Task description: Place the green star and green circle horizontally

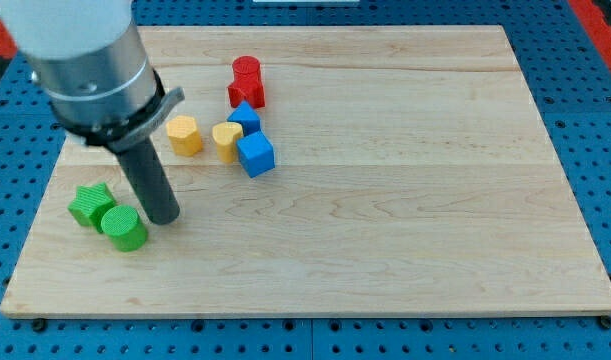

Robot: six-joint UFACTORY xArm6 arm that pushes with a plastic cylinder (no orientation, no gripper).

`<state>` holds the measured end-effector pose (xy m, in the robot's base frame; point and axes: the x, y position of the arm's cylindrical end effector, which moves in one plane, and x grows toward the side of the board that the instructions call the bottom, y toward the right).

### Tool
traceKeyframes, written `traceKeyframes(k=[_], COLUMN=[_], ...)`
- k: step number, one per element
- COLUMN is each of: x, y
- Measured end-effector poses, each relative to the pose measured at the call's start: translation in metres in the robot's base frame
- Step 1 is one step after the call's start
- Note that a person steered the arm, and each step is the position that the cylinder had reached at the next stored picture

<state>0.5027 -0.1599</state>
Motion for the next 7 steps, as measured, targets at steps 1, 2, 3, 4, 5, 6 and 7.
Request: traceKeyframes(k=[1, 2, 3, 4, 5, 6, 7], x=[-0.02, -0.022, -0.011, -0.01, -0.011, -0.035, -0.071], y=[-0.036, -0.067, -0.088, -0.088, -0.082, -0.049, -0.013])
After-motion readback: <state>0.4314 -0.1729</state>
